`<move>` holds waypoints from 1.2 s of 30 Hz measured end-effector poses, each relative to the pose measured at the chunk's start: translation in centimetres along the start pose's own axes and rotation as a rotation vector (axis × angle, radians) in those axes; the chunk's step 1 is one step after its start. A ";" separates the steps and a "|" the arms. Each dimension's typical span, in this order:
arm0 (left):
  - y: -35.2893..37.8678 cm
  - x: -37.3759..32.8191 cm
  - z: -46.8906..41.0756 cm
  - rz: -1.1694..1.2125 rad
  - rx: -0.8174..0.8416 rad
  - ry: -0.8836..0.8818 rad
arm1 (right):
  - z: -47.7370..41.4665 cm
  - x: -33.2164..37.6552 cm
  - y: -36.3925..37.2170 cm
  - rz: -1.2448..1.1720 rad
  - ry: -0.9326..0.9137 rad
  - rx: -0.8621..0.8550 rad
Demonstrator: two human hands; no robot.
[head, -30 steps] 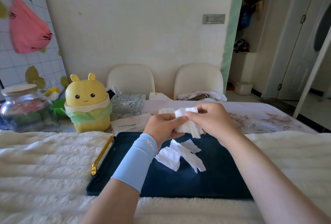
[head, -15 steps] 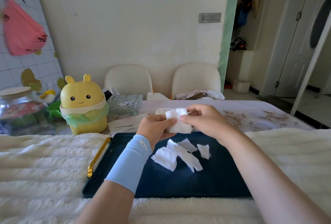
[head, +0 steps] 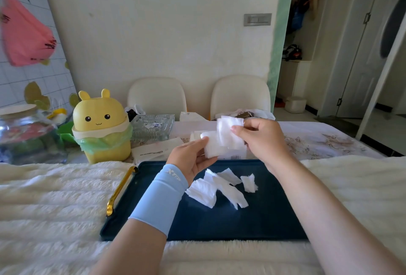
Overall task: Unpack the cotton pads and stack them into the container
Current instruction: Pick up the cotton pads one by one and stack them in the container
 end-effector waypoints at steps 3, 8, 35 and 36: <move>0.1 0.0 0.0 -0.063 0.030 0.021 | 0.1 0.5 0.2 -0.134 0.043 0.167; 0.6 -0.2 0.3 -0.148 0.133 0.031 | 0.3 0.0 0.6 -0.004 0.066 0.141; 4.7 -6.3 -2.3 -0.890 -0.048 0.271 | -5.9 0.1 -2.6 0.005 0.215 0.471; 5.3 -7.0 -3.1 -0.932 -0.070 0.289 | -7.0 -0.2 -3.1 0.025 0.227 0.462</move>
Point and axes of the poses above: each hand's wrist, its own z-axis away from the middle knuckle, its own y-axis out of the palm, x = y × z, the point moved 1 cm from there along -z, towards the middle knuckle, and after that the axes turned 15 degrees about -y, right-handed, at the moved point
